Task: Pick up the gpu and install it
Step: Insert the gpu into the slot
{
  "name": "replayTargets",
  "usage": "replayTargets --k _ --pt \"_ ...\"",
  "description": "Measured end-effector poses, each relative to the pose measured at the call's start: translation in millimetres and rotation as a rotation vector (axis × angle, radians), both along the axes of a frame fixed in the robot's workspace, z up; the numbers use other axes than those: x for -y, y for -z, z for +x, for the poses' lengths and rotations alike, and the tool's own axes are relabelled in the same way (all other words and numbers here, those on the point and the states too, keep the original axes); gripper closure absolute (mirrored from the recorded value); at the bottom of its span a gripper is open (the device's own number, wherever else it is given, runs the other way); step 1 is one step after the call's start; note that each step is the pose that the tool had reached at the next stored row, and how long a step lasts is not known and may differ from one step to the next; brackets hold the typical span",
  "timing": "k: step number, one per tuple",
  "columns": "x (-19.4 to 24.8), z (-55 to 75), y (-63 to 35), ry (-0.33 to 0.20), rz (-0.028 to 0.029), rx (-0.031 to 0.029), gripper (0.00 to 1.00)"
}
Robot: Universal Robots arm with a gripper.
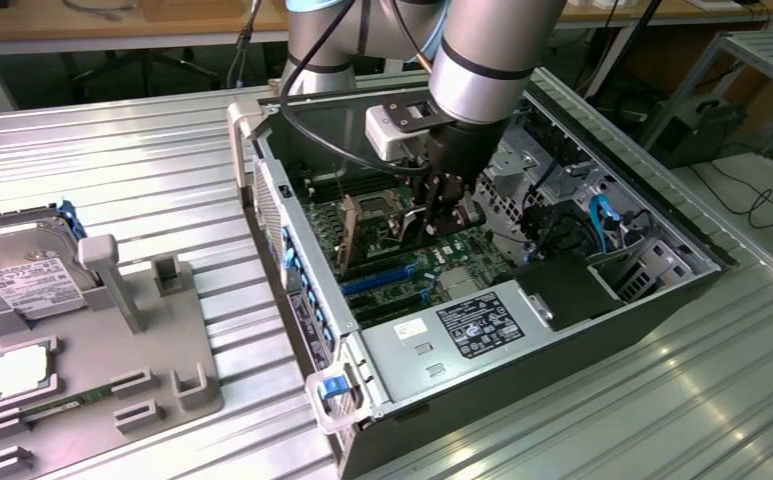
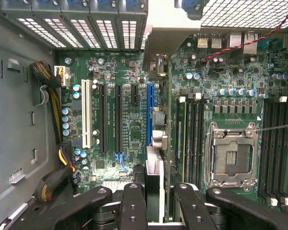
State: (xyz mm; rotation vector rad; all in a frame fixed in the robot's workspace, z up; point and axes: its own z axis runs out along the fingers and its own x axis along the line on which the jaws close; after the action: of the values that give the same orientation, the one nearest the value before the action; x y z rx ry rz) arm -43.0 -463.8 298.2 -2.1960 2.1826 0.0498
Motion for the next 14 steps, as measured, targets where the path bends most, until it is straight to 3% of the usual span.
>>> replayTargets --k 5,14 --pt "0.0 -0.2 1.2 0.0 -0.0002 0.0001 0.72" --pt "-1.9 -8.2 16.1 0.0 -0.0003 0.0001 0.72"
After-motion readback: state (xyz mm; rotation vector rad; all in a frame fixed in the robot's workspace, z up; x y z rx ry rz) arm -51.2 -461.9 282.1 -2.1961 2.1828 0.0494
